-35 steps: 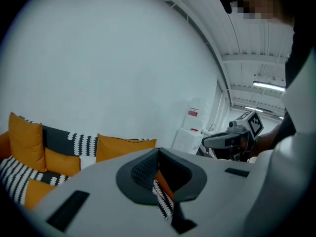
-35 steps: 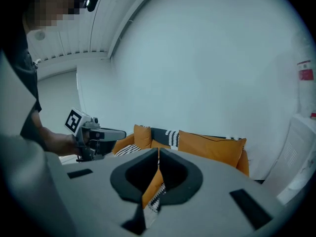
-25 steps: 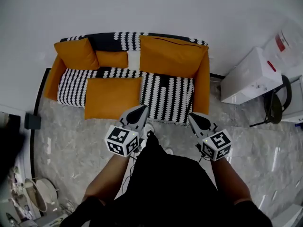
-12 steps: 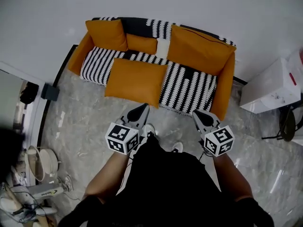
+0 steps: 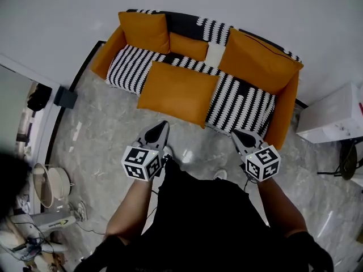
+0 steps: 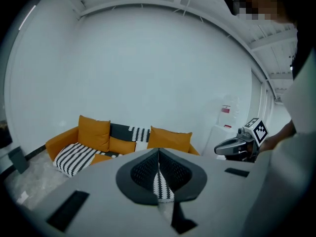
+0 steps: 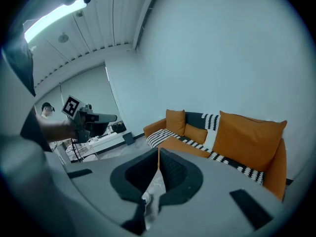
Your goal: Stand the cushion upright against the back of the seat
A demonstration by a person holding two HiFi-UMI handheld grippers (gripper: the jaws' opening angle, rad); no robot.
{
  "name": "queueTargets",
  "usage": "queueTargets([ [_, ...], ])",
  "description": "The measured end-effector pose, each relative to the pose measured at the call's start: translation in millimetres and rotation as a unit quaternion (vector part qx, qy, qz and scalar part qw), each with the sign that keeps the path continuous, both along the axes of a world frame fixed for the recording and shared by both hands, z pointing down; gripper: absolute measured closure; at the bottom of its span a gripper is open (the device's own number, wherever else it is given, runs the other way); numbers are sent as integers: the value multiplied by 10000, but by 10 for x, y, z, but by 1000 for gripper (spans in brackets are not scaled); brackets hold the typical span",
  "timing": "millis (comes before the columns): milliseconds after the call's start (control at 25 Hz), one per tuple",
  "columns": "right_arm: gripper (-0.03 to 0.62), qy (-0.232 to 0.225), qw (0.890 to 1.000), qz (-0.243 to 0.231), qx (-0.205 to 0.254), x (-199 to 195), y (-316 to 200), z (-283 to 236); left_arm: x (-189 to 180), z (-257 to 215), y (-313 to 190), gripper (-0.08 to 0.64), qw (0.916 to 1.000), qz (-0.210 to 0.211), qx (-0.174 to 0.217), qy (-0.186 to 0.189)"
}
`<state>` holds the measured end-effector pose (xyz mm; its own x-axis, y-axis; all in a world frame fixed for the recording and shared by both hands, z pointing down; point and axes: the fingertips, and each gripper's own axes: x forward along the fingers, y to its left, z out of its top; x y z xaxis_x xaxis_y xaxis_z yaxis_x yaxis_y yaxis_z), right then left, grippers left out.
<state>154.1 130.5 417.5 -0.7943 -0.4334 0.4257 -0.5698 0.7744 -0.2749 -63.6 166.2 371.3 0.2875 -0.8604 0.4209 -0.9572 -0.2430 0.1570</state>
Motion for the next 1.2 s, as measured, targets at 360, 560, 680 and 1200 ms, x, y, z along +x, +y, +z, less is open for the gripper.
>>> queueTargets([
  [360,554,823,9923,701,-601,-750,-399,678,-1467,562,-407,543,9990,256,-375,-40],
  [560,554,1304,9767,1432,-926,-1043,-618,1207,-2354,1090,-726,543,9966,353,-745,-70],
  [680,552,1610,9653,1763,-1059,-1194,-645,1544,-2791,1451,-798,543,9923,505,-1114,-207],
  [1200,551,2667,9282,1840,-1827,-1674,-596,2955,-3654,3177,-796,538,9621,786,-2439,-930],
])
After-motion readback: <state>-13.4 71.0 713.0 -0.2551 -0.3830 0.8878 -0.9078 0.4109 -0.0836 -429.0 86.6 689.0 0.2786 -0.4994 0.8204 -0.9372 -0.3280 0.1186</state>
